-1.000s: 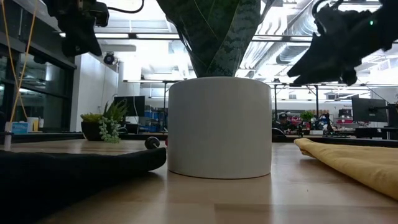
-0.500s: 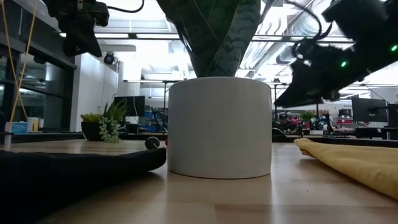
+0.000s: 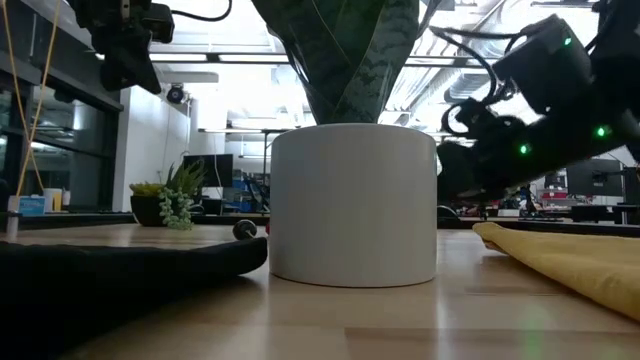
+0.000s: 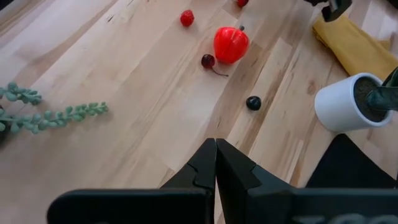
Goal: Pick and placing Produce into tupperware
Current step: Put the right red cherry into the transparent container
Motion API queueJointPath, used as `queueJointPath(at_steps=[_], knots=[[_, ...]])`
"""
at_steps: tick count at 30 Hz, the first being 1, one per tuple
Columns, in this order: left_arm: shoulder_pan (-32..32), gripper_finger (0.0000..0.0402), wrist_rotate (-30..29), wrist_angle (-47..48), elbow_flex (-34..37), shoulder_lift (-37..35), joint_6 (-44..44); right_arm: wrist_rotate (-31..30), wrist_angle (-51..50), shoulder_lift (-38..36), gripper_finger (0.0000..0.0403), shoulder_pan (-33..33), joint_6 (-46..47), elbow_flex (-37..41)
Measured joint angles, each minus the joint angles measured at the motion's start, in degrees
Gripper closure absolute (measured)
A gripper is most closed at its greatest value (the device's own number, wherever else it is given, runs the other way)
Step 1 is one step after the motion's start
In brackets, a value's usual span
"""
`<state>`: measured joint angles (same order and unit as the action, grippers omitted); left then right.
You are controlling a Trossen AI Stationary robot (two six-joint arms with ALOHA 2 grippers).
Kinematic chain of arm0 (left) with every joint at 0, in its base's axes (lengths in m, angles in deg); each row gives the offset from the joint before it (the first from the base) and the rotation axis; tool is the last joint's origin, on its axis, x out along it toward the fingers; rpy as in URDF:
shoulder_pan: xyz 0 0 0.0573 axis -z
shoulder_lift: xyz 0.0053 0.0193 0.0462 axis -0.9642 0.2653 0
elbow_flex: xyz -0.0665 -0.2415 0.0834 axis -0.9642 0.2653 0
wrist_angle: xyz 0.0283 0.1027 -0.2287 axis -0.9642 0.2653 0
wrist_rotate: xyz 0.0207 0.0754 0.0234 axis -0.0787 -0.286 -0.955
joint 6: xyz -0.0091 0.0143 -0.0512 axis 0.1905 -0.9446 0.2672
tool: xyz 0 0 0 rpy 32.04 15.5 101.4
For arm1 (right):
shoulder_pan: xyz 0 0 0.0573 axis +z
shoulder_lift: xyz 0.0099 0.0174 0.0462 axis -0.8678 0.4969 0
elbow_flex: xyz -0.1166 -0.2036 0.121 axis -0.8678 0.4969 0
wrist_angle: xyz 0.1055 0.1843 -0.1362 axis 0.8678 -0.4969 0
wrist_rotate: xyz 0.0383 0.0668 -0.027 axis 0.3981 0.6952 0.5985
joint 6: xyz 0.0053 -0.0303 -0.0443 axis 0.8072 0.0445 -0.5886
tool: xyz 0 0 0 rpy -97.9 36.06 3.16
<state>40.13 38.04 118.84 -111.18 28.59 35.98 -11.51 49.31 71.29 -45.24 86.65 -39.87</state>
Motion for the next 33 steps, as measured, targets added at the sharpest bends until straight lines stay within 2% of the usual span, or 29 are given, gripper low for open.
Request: queueJointPath(at_steps=[7,12,22,33], knots=[[0.00,0.0401,0.00,-0.09,0.00,-0.02,-0.84,-0.01,6.51,3.96,0.0236,-0.18,-1.31,0.00],[0.02,0.0401,0.01,-0.11,-0.01,0.00,-0.86,2.10,6.73,3.96,0.0236,-1.40,-1.77,-0.09],[0.02,0.0401,0.04,-0.11,0.00,-0.02,-0.86,2.35,7.94,3.96,0.0236,-3.67,-3.50,-0.13],[0.02,0.0401,0.04,-0.11,0.00,-0.02,-0.84,4.15,7.94,3.96,0.0236,-3.74,-4.06,-0.13]])
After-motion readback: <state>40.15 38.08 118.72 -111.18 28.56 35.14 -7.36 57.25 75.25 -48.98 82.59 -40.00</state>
